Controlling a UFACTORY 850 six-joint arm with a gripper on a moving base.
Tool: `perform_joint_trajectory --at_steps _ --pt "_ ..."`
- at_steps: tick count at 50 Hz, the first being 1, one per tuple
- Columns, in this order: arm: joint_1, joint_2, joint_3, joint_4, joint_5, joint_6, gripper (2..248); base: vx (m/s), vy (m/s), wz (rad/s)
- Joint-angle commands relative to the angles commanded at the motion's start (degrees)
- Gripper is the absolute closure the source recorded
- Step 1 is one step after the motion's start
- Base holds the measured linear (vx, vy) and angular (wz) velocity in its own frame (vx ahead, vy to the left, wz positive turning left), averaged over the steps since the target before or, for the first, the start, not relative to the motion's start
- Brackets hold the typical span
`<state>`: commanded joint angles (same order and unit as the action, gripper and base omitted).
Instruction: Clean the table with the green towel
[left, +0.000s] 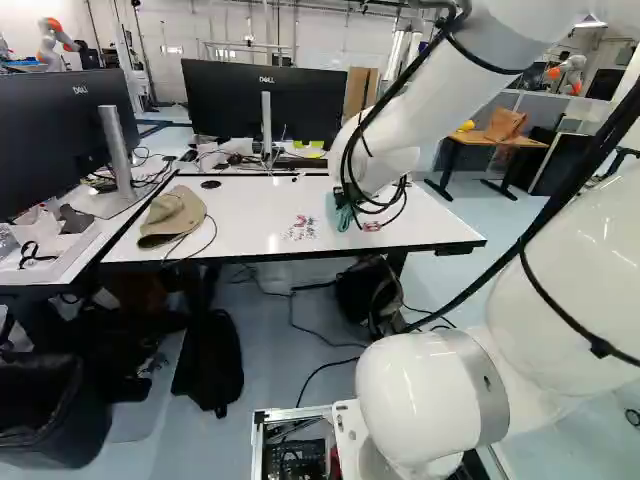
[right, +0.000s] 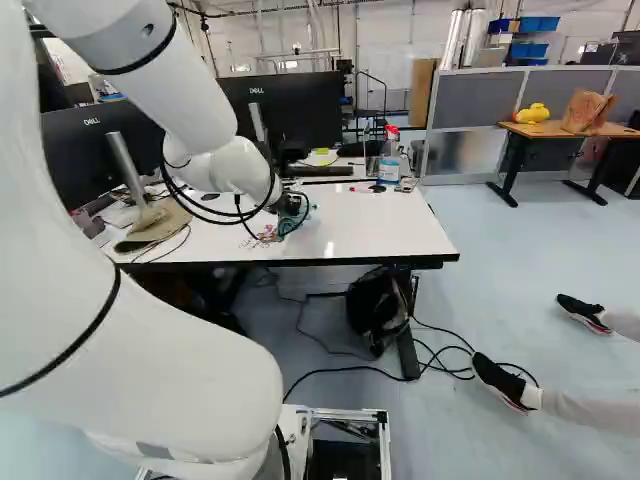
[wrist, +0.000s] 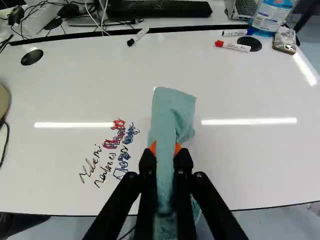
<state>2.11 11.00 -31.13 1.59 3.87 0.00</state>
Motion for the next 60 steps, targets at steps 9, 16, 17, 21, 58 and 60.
perform_joint_trajectory --at_steps 9,16,17,21,58,60 --pt "2.0 0.1 -0.5 0.0 0.0 0.0 208 0.000 0.000 0.000" --pt "3.5 -0.3 -0.8 0.0 0.0 0.0 208 0.000 0.000 0.000" --pt "3.7 -0.3 -0.8 0.0 0.0 0.0 208 0.000 0.000 0.000" --pt "4.6 -0.4 -1.0 0.0 0.0 0.0 208 0.000 0.000 0.000" --pt "12.7 -0.1 -0.6 0.0 0.0 0.0 208 0.000 0.000 0.000" --pt "12.7 0.1 -0.5 0.0 0.0 0.0 208 0.000 0.000 0.000"
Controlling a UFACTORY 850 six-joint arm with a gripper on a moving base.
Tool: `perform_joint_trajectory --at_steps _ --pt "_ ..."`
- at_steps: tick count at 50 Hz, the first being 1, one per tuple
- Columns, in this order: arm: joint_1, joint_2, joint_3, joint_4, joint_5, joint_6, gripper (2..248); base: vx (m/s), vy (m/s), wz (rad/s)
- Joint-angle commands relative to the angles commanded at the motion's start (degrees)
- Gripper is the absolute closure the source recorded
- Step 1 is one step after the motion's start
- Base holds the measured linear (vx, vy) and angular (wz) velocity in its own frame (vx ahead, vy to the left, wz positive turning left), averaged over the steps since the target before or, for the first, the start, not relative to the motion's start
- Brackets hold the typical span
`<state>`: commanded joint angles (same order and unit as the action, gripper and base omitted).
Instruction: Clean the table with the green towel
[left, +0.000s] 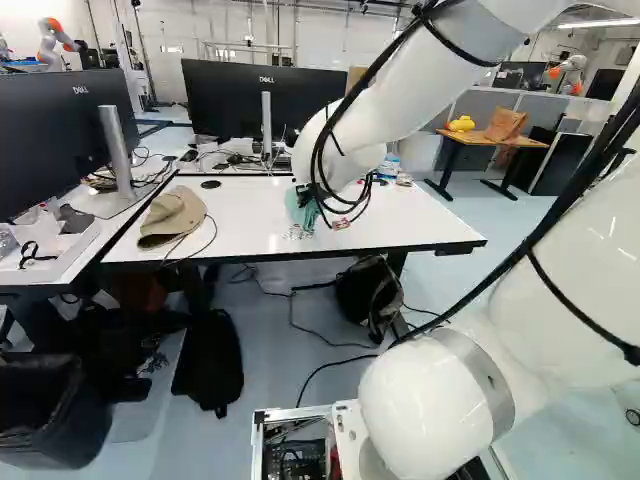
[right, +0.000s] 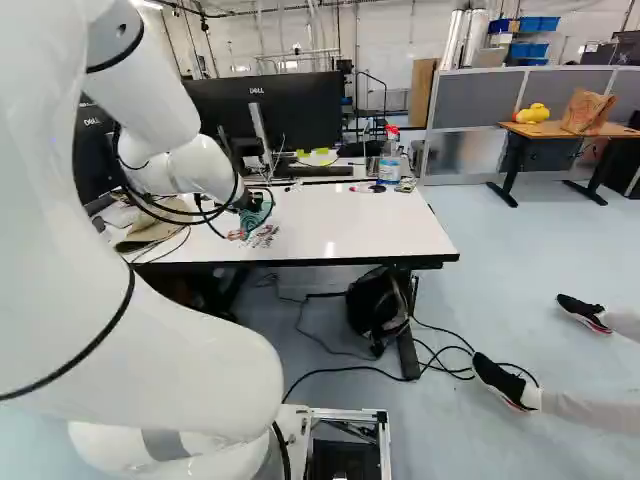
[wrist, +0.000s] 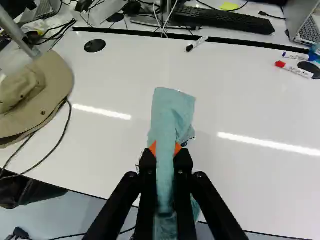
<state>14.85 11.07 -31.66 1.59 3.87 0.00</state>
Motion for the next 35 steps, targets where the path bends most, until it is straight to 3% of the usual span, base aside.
perform_joint_trajectory --at_steps 18,35 --pt "0.0 -0.1 0.0 0.0 0.0 0.0 208 0.000 0.000 0.000" --pt "0.0 -2.8 -0.3 0.0 0.0 0.0 208 0.000 0.000 0.000"
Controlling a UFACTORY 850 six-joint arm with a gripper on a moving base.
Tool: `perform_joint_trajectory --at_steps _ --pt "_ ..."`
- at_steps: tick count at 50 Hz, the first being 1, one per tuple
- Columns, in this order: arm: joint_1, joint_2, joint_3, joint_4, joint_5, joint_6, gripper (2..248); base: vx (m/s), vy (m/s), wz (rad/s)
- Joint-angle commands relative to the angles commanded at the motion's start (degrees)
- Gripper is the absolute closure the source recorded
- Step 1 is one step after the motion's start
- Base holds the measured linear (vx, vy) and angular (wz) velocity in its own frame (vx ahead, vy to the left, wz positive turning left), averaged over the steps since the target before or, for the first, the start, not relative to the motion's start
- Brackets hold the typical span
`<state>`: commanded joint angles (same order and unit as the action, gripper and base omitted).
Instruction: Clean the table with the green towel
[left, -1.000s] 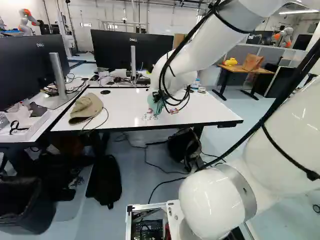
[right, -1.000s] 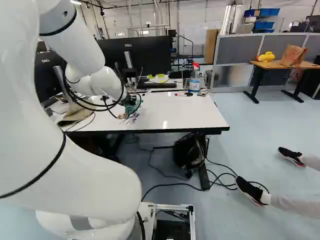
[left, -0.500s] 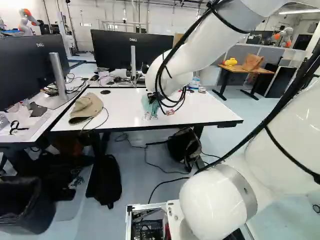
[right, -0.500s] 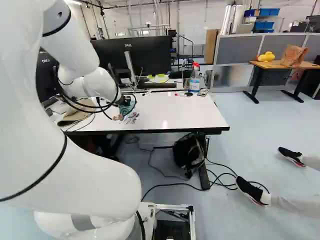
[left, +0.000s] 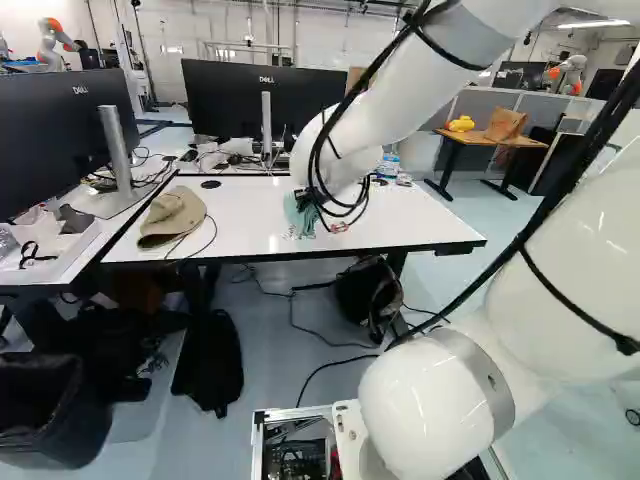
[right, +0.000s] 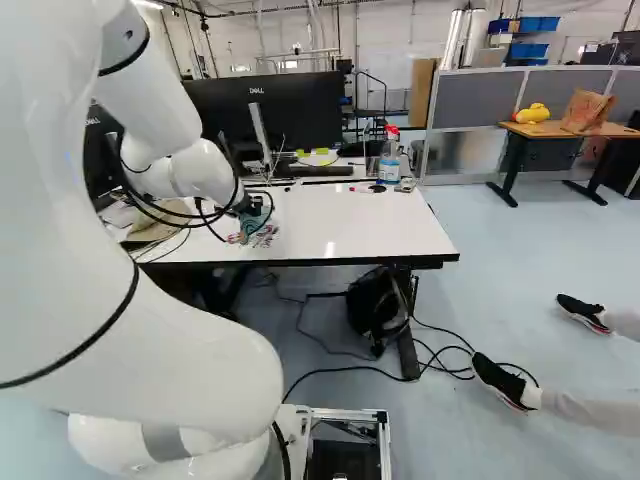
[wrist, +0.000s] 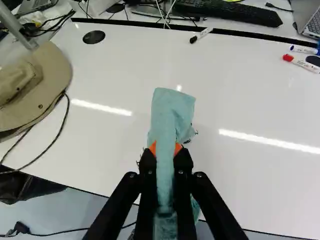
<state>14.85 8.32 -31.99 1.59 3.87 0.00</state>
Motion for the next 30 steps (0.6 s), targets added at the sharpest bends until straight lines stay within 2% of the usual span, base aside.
perform_joint_trajectory --at_steps 12,30 --pt "0.0 -2.3 -0.4 0.0 0.0 0.0 208 0.000 0.000 0.000" --pt "0.0 -2.3 -0.4 0.0 0.0 0.0 208 0.000 0.000 0.000"
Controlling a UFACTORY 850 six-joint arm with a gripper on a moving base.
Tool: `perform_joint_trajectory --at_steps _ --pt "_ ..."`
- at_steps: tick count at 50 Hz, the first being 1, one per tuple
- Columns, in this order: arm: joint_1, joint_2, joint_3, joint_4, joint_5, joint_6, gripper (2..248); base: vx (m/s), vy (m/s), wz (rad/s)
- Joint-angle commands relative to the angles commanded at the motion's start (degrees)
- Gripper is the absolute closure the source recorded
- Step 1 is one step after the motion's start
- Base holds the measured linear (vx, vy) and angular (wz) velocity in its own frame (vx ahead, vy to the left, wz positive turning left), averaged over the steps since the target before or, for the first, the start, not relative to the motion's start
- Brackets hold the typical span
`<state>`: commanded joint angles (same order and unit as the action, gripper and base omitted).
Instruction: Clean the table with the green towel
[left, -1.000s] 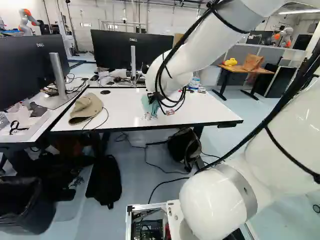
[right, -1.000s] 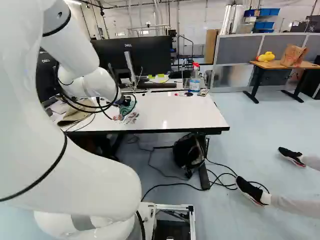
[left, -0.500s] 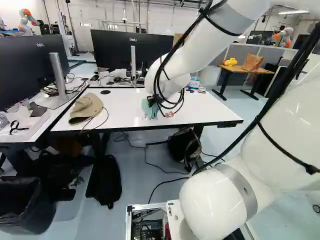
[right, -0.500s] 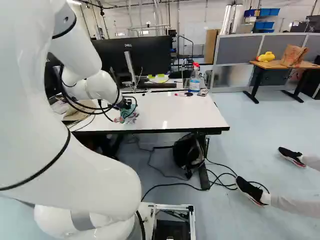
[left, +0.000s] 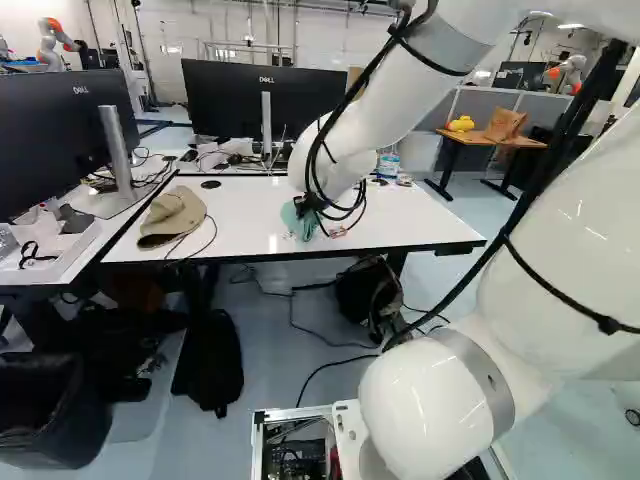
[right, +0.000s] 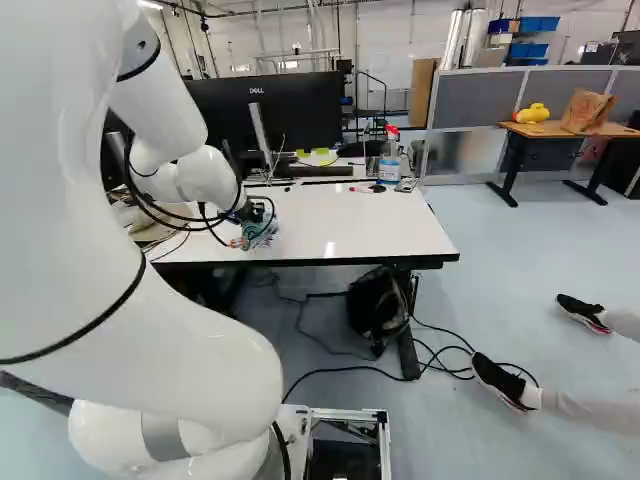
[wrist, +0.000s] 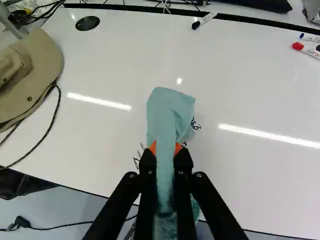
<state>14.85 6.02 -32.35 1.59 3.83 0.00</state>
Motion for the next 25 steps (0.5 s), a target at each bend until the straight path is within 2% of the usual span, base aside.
perform_joint_trajectory --at_steps 25 --pt "0.0 0.0 0.0 0.0 -2.7 0.0 208 0.000 0.000 0.000"
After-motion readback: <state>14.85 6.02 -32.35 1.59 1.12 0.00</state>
